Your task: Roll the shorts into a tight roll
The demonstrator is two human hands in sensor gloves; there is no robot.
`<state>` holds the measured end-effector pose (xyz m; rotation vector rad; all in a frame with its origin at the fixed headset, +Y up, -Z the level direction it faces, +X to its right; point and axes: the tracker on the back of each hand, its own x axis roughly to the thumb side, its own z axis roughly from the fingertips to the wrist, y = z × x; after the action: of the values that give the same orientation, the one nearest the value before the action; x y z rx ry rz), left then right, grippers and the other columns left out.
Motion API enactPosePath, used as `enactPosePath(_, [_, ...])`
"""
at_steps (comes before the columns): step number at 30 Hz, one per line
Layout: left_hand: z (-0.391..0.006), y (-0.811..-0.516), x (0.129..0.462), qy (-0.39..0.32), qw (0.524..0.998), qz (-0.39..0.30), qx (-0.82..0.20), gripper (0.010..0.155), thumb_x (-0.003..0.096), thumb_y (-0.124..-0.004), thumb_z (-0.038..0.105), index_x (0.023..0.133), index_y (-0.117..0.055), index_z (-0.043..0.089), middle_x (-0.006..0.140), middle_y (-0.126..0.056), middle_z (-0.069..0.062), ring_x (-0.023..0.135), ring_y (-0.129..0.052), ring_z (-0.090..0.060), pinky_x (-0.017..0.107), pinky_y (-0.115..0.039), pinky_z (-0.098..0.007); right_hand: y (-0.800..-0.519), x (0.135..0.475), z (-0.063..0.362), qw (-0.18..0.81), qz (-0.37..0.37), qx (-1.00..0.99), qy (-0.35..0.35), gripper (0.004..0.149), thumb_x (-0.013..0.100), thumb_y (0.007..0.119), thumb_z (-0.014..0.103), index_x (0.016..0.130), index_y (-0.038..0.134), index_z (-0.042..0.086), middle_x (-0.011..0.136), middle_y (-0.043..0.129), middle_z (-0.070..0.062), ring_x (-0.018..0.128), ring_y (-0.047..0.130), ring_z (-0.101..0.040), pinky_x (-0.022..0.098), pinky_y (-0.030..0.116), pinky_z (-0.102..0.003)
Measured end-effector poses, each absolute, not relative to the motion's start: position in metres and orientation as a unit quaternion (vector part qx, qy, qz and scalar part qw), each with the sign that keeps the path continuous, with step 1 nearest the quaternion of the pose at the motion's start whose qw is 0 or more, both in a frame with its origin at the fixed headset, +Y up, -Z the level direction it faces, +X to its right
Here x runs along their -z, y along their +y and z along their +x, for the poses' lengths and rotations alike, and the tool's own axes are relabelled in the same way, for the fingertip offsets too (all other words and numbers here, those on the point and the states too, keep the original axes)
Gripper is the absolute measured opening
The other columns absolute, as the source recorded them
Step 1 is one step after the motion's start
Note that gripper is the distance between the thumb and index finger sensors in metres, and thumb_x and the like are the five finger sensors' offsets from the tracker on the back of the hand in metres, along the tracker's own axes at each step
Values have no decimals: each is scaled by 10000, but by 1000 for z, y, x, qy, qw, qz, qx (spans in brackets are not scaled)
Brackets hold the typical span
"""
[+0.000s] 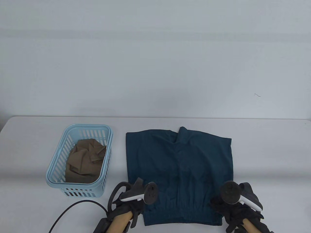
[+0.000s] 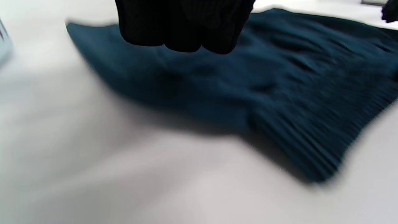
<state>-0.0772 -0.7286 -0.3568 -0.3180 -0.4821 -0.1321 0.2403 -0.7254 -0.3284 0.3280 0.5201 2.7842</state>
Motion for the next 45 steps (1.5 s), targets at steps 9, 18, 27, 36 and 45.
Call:
enactPosePath(9, [0, -710, 417, -251, 956, -87, 128, 503, 519, -649, 160, 1018, -634, 219, 1130, -578, -116, 1060, -589, -424, 733, -410, -650, -726, 316, 166, 136, 195, -948, 214, 603, 514, 671, 385, 1056, 558, 146, 1145, 499, -158, 1025, 518, -451, 701, 498, -620])
enactPosePath(18, [50, -730, 478, -227, 951, -111, 177, 531, 526, -641, 170, 1044, -562, 250, 1164, -494, -79, 1100, -527, -388, 761, -369, -636, -754, 316, 135, 131, 217, -938, 237, 660, 517, 660, 385, 1088, 430, 148, 1172, 360, -146, 1040, 459, -447, 704, 494, -614])
enactPosePath(27, [50, -773, 495, -209, 948, -184, 156, 544, 526, -639, 169, 1043, -512, 281, 1171, -436, -62, 1103, -514, -369, 757, -356, -637, -775, 313, 127, 122, 220, -934, 254, 626, 531, 628, 372, 1083, 452, 136, 1155, 375, -173, 1025, 422, -438, 703, 470, -616])
enactPosePath(36, [48, -784, 489, -208, 945, -178, 178, 565, 527, -631, 165, 1040, -410, 253, 1157, -437, -76, 1080, -581, -353, 751, -378, -638, -780, 312, 125, 97, 219, -942, 236, 590, 535, 616, 368, 1062, 472, 146, 1130, 387, -135, 1004, 419, -401, 711, 461, -586])
enactPosePath(45, [47, -778, 485, -177, 942, -202, 201, 561, 533, -622, 172, 1043, -397, 240, 1146, -454, -97, 1058, -618, -349, 745, -378, -648, -774, 317, 135, 108, 194, -943, 247, 528, 535, 621, 360, 1014, 593, 140, 1105, 484, -120, 999, 474, -394, 702, 470, -609])
